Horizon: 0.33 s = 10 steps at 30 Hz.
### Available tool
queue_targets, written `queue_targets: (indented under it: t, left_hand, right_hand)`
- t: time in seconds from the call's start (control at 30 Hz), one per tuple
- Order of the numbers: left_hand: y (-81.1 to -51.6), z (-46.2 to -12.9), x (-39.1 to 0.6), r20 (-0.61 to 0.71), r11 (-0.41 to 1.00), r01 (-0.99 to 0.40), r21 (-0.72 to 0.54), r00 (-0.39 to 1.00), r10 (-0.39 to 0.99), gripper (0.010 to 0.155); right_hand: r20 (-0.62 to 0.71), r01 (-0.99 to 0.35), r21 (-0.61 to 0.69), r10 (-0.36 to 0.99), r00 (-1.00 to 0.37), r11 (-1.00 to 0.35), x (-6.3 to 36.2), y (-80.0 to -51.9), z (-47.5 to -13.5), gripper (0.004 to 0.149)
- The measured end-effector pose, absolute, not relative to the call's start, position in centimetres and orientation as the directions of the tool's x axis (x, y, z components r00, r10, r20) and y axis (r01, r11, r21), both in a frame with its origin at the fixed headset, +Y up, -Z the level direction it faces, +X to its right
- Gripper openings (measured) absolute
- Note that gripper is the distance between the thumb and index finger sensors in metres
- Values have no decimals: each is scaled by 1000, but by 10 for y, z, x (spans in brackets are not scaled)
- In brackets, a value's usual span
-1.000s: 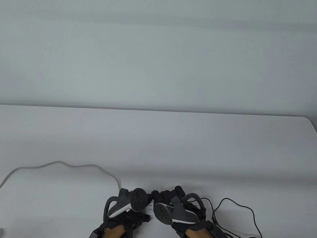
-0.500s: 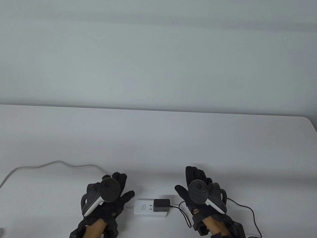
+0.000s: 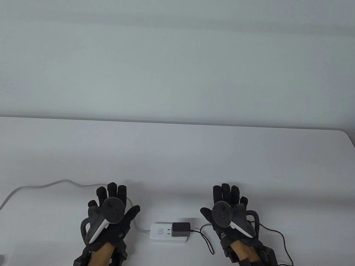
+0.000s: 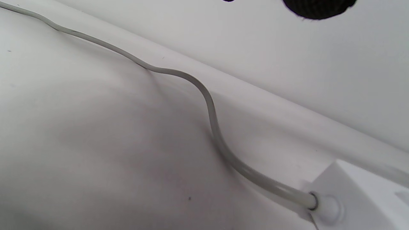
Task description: Insert the power adapter into the power strip
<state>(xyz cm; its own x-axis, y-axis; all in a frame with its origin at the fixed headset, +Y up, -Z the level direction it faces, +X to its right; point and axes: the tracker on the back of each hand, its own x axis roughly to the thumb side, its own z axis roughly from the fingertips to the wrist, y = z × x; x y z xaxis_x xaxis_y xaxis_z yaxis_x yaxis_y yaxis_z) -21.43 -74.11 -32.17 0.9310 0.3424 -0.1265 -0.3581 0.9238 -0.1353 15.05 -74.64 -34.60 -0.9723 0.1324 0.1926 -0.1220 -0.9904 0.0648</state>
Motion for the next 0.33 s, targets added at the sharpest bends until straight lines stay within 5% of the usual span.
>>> queue_targets:
  t: [0.33]
  left_hand:
    - [-747, -326, -198, -105, 924, -318, -211, 947, 302, 88]
  right_hand:
    - [224, -62, 56, 73, -972, -996, 156, -749, -342, 90]
